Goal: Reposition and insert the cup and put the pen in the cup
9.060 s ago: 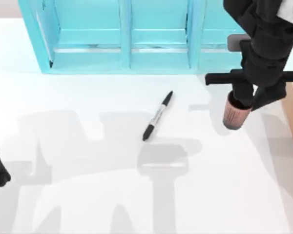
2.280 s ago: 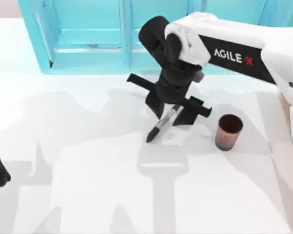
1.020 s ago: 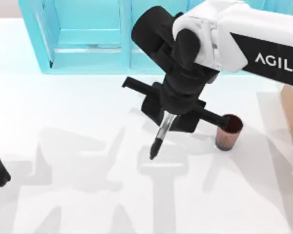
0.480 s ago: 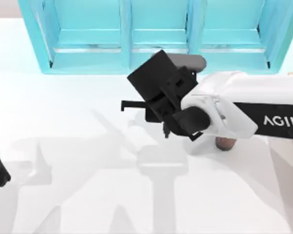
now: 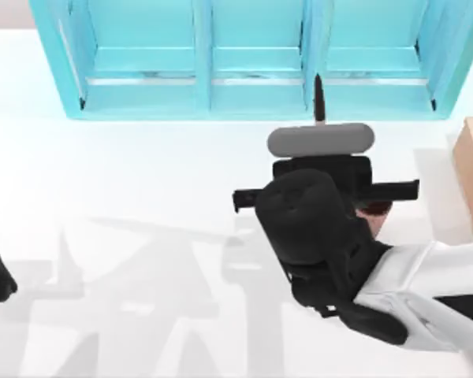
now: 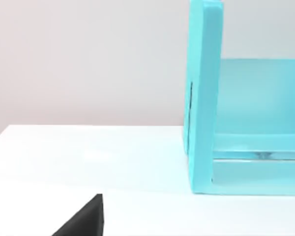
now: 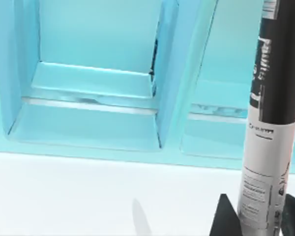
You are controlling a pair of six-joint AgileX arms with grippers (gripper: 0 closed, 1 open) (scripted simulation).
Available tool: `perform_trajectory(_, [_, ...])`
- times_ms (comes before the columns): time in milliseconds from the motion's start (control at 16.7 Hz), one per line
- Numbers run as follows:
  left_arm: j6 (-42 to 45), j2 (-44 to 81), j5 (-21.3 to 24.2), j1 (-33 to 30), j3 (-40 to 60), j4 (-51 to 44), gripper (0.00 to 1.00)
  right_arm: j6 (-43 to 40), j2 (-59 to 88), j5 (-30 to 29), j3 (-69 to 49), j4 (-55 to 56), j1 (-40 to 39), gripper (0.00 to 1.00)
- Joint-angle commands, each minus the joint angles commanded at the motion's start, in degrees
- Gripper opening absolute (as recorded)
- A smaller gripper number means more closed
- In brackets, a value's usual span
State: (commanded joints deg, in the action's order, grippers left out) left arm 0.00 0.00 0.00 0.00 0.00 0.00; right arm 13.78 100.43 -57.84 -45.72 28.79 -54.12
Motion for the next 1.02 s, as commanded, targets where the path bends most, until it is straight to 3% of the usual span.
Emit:
perform_trajectory(240, [0.0, 0.0, 0.0, 0.0, 0.0, 0.0, 1.0, -9.8, -6.0, -9.6, 8.3, 14.9, -2.7, 0.0])
perform_trajectory(480, [0.0, 0.0, 0.0, 0.0, 0.0, 0.0, 1.0, -15.3, -11.4, -15.2, 12.4, 25.2, -4.4, 0.0])
perform_trajectory(1020, [0.0, 0.0, 0.0, 0.0, 0.0, 0.0, 1.0, -16.5, -13.0, -16.5, 13.0, 29.1, -4.5, 0.0])
